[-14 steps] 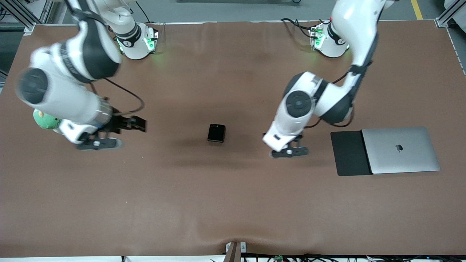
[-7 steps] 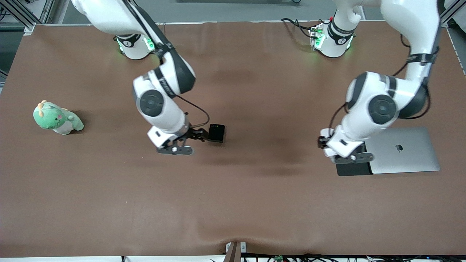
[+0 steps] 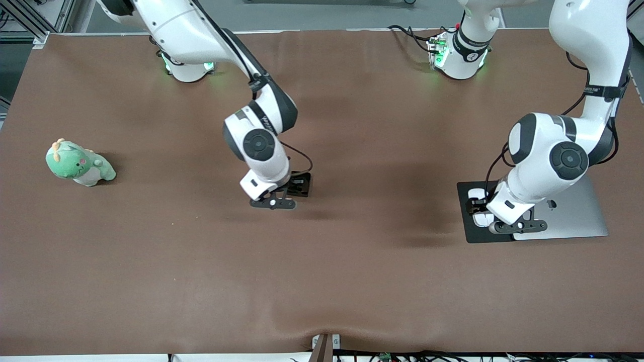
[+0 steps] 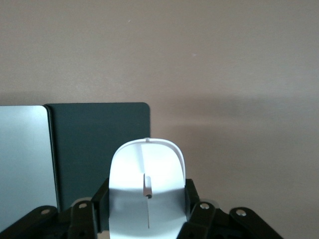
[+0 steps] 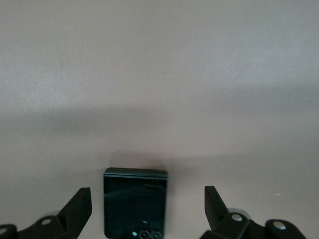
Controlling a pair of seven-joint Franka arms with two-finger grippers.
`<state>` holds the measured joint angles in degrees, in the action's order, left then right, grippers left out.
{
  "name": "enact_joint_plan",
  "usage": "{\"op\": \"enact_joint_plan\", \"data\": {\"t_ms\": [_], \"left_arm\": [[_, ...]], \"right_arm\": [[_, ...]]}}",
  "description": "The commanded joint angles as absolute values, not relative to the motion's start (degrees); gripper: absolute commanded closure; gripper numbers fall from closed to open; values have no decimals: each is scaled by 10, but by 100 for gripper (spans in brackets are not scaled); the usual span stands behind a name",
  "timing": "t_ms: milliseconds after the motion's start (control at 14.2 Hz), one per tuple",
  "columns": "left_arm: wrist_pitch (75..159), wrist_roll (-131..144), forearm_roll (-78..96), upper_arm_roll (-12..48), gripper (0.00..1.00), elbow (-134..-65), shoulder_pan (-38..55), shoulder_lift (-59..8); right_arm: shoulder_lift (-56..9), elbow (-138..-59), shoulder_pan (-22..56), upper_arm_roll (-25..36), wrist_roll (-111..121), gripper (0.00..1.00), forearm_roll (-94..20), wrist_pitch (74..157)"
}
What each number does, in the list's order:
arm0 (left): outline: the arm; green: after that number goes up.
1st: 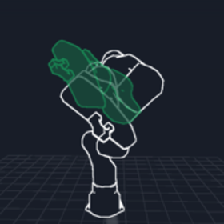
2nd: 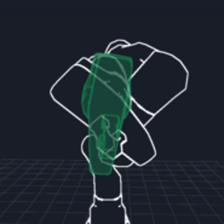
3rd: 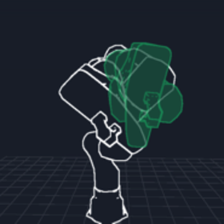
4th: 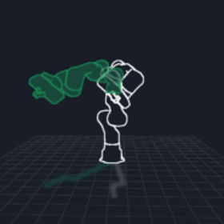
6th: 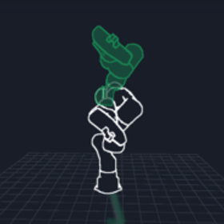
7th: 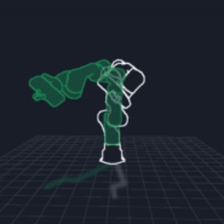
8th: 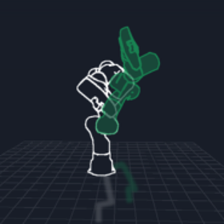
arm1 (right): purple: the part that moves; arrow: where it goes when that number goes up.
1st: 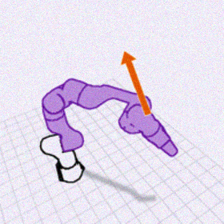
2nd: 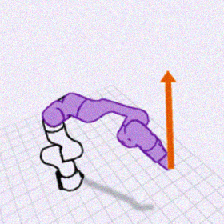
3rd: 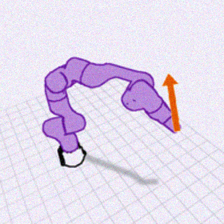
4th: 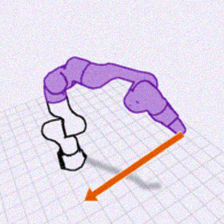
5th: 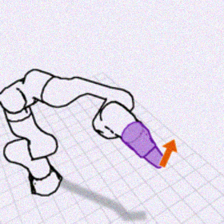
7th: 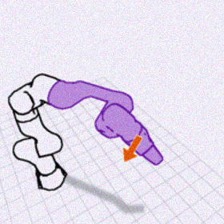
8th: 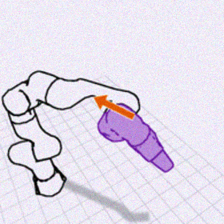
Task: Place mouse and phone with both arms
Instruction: 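Lower the mouse onto the pad while the right gripper grasps the phone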
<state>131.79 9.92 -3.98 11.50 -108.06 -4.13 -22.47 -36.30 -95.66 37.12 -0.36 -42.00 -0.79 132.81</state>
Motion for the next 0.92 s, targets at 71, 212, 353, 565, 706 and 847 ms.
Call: {"op": "enact_joint_plan", "data": {"t_ms": [71,212,353,565,706,847], "left_arm": [[1364,63,-33,124,60,-1083,-76,-270],[1377,61,-34,123,60,-1083,-82,-289],[1385,61,-35,121,59,-1085,-84,-302],[1409,62,-38,120,56,-1087,-84,-326],[1440,61,-41,119,55,-1102,-91,-335],[1461,60,-47,119,51,-1111,-98,-343]], "right_arm": [[-372,-990,400,4,-481,0,24,1364],[-377,-999,406,4,-484,0,25,1371],[-381,-998,405,4,-500,0,25,1374],[-395,-1000,412,4,-522,0,27,1401],[-402,-999,415,7,-523,0,45,1404],[-403,-1002,414,7,-523,0,46,1403]]}}
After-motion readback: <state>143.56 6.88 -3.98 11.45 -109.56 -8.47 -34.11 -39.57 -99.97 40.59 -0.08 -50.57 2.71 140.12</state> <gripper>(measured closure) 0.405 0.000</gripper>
